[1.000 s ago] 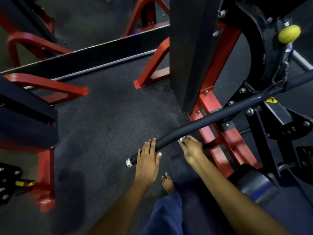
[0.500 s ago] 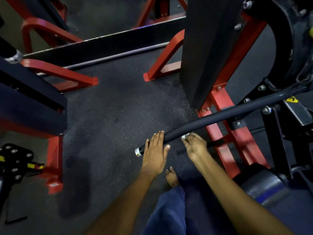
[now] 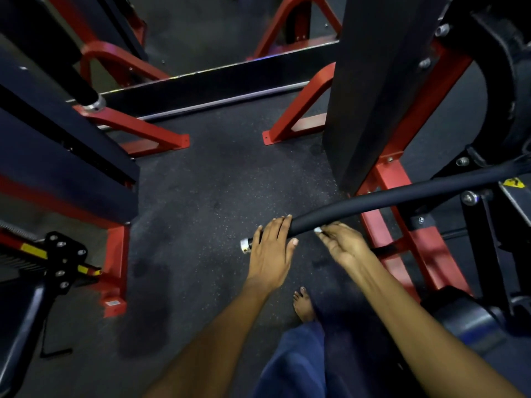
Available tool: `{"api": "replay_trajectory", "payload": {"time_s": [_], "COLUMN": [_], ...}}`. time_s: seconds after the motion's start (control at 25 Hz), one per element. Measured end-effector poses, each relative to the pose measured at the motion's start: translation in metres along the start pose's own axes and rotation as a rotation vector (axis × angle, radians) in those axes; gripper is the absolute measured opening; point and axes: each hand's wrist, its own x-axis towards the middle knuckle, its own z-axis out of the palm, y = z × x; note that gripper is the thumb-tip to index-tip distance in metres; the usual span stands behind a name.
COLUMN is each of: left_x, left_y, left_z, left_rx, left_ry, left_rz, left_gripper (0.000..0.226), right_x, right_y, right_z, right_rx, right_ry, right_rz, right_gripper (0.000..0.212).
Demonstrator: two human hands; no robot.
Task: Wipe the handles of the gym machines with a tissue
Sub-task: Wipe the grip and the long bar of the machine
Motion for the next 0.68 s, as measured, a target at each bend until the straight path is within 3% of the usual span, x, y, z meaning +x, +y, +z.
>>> {"api": "replay_trajectory", "payload": {"time_s": [0.12,0.32,0.48,0.68], "left_x": [0.006,0.010,0.019,0.016], "left_y": [0.006,0.012,0.020,0.014], "left_z": [-0.022,-0.053,-0.076,-0.087], "left_rx": [0.023,0.101,0.141,0.141], "left_ry": [0.113,0.214,0.263,0.242], "left_rz": [0.050,0.125,0.159,0.080], "left_gripper": [0.057,0.052,0.052,0.058], "right_x": [-0.017,-0.044,-0.042,-0.072], "right_y": [0.007,0.007,-0.039,0.007], "right_z": [0.013,0.049,0.032,0.073], "right_rx": [0.092,-0.032,0.326,-0.059], "right_ry": [-0.065,-0.161,-0.119,-0.251], "right_rz": [-0.016,0.064,-0.063,0.077], "right_gripper": [0.029,0.030,0.035,0.024]}}
